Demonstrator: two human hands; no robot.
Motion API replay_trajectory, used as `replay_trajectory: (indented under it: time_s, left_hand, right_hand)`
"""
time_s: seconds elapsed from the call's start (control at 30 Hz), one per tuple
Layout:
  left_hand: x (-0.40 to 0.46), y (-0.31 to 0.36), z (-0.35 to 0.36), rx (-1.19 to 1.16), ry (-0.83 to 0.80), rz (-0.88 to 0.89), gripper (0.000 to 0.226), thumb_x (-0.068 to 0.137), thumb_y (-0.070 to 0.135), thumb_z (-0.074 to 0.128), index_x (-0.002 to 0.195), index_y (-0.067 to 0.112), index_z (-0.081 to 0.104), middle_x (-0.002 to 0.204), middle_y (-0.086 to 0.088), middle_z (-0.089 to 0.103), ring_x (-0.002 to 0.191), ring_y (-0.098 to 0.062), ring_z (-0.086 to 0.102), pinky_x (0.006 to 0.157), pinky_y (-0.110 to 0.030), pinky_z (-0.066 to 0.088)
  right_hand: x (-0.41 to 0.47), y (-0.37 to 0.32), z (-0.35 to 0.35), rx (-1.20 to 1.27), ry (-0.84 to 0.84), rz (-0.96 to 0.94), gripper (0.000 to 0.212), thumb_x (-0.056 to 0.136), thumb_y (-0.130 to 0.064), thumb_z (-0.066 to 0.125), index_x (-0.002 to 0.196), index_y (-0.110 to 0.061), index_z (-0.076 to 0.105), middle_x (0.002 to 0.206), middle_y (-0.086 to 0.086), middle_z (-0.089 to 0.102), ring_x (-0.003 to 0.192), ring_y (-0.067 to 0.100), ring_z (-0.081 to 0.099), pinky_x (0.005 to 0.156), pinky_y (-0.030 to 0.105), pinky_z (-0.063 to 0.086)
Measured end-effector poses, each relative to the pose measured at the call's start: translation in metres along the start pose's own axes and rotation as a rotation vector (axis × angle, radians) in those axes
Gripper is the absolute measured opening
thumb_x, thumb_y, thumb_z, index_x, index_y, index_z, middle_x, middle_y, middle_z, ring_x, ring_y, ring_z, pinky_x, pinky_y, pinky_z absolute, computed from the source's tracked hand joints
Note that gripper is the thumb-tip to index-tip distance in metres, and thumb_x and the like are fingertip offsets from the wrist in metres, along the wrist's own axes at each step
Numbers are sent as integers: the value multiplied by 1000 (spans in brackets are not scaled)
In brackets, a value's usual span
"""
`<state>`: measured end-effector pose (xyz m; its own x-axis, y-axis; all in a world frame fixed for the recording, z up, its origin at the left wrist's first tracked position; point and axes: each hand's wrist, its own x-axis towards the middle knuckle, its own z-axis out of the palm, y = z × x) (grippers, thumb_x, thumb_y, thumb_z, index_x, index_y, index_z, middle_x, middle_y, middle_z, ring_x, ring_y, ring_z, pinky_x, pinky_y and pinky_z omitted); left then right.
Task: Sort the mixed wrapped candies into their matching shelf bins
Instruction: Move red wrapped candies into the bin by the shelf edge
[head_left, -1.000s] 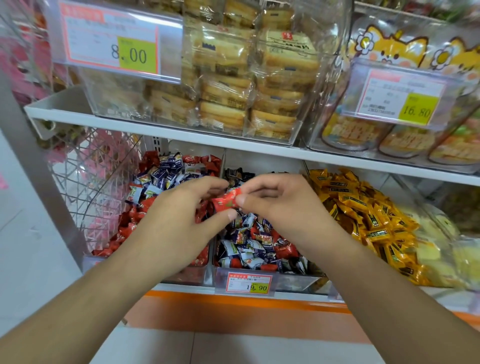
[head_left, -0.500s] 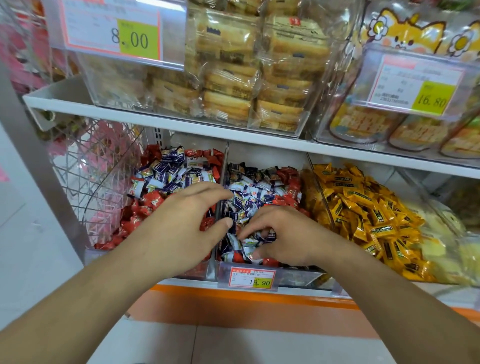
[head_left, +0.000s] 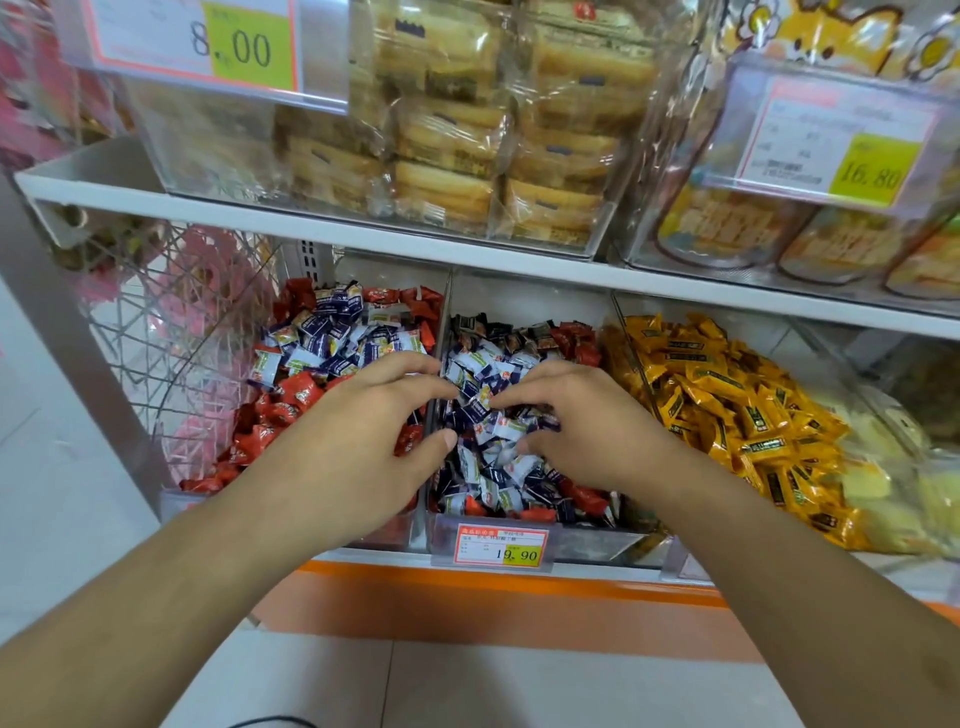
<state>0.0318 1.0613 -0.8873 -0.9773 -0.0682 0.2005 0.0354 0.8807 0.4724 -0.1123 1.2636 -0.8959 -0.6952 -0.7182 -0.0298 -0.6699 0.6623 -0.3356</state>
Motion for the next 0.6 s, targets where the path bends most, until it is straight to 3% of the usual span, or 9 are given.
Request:
replay_trajectory:
  time_s: [0.1,0.2,0.33,0.43,0.53,0.6]
  left_hand:
    - [0,0,-1,1,-9,-2,43,98,47,59,141,38,55,149,27,36,138,-1,39,109,-14,23]
    - [-1,0,-1,7,-8,-5,43,98,47,58,141,39,55,149,27,35,138,0,38,108,-13,22]
    - [0,2,0,14,-5,-8,43,98,47,58,140,39,55,149,27,35,138,0,38,107,-12,21]
    - [-1,2,0,19,-3,-7,42,98,47,58,140,40,56,150,27,34,138,0,37,108,-13,21]
    - [-1,1,-1,11,15,-2,41,98,47,58,138,40,57,150,27,36,138,0,38,111,-16,23]
    - [0,1,-2,6,43,4,40,97,47,59,135,39,60,148,27,40,137,0,40,110,-15,24]
  right_hand:
    - [-13,-2,-21,171,-108,8,28,88,-27,84,109,-46,78,108,-23,67,103,-3,60,93,24,50]
    - [-21,-4,-27,234,-285,-6,14,87,-25,85,92,-38,82,98,-18,71,94,0,65,89,32,56]
    - [-19,-5,-16,75,-397,-35,11,86,-26,85,93,-35,83,101,-18,70,96,0,63,92,35,55]
    - [-18,-6,-11,33,-384,-29,8,87,-25,84,89,-32,82,96,-17,72,90,-2,64,84,28,55]
    - [-19,-6,-16,105,-268,7,12,91,-21,80,86,-31,79,84,-17,71,80,-7,64,68,14,47]
    - [-18,-8,-24,200,-144,15,12,93,-21,78,86,-31,77,82,-17,72,79,-5,67,69,17,52]
